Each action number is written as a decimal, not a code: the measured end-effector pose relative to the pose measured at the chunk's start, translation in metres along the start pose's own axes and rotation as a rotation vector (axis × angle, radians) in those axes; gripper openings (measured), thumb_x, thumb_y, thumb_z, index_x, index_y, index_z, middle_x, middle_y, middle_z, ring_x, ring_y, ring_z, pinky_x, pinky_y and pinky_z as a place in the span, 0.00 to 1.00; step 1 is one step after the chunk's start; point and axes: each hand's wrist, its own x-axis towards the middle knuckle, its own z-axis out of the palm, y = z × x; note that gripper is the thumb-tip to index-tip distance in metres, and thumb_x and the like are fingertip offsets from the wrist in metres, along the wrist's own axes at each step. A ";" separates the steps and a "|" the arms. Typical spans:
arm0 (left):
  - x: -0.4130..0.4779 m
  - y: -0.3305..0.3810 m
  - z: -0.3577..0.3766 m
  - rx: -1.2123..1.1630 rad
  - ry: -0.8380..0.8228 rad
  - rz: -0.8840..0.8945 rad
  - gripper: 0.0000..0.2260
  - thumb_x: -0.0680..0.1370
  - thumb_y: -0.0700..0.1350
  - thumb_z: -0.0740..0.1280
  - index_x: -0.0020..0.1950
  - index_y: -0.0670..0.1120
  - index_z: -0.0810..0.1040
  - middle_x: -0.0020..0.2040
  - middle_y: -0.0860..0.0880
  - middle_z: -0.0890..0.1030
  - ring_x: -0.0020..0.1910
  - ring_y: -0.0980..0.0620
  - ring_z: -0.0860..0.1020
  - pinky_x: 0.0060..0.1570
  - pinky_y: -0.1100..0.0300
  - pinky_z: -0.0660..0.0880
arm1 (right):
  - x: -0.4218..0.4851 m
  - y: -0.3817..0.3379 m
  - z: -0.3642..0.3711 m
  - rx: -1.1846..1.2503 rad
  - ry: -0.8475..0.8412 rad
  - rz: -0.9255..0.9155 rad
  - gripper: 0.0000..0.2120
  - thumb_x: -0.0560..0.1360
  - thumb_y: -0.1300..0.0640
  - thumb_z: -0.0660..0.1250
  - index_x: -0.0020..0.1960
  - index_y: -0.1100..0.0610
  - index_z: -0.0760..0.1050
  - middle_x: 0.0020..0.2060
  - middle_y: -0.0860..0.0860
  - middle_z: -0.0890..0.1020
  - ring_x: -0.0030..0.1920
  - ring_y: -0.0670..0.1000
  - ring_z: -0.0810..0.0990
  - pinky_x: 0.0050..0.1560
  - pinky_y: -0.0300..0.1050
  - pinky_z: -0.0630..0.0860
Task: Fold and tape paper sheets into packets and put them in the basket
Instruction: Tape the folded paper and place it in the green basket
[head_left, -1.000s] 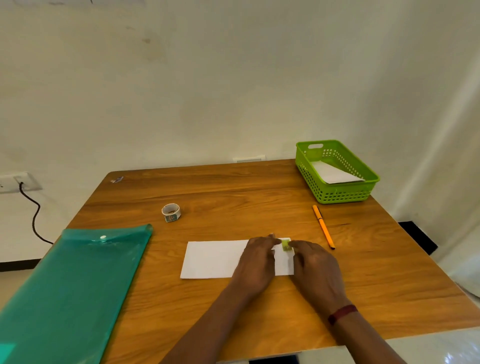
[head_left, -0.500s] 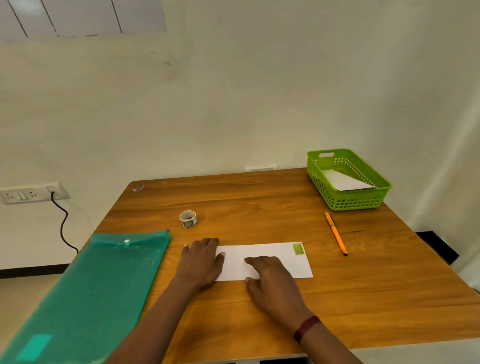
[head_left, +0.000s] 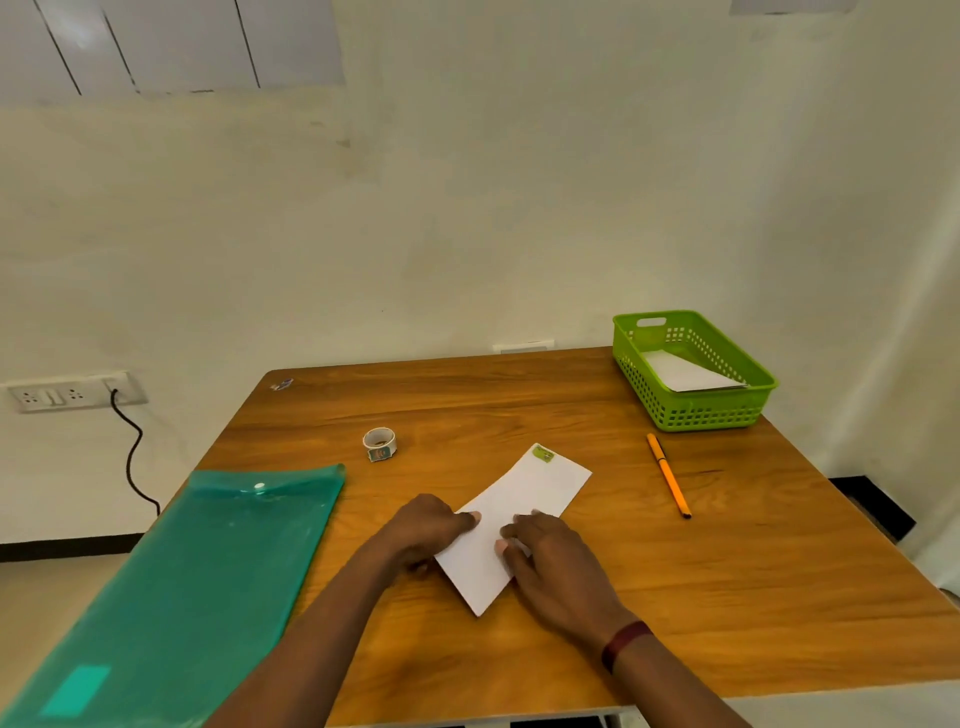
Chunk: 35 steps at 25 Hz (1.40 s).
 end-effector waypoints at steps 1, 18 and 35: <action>-0.005 0.003 0.001 -0.072 -0.055 -0.019 0.20 0.79 0.58 0.65 0.55 0.41 0.77 0.43 0.46 0.80 0.33 0.52 0.73 0.26 0.62 0.67 | 0.000 0.002 -0.002 0.066 -0.001 0.018 0.20 0.81 0.43 0.54 0.68 0.49 0.72 0.67 0.46 0.75 0.68 0.46 0.70 0.66 0.39 0.65; -0.015 0.082 0.077 -0.592 0.308 0.388 0.12 0.82 0.54 0.60 0.59 0.49 0.76 0.53 0.50 0.82 0.48 0.50 0.81 0.34 0.61 0.73 | 0.003 0.014 -0.067 1.107 0.229 0.722 0.10 0.82 0.52 0.59 0.58 0.56 0.73 0.37 0.56 0.78 0.27 0.49 0.74 0.24 0.40 0.72; 0.011 0.207 0.091 -0.843 -0.173 0.409 0.24 0.72 0.35 0.76 0.64 0.38 0.71 0.53 0.38 0.81 0.39 0.47 0.83 0.35 0.59 0.80 | 0.052 0.133 -0.183 0.273 0.657 0.448 0.13 0.80 0.50 0.61 0.52 0.56 0.82 0.40 0.50 0.83 0.40 0.51 0.80 0.42 0.53 0.78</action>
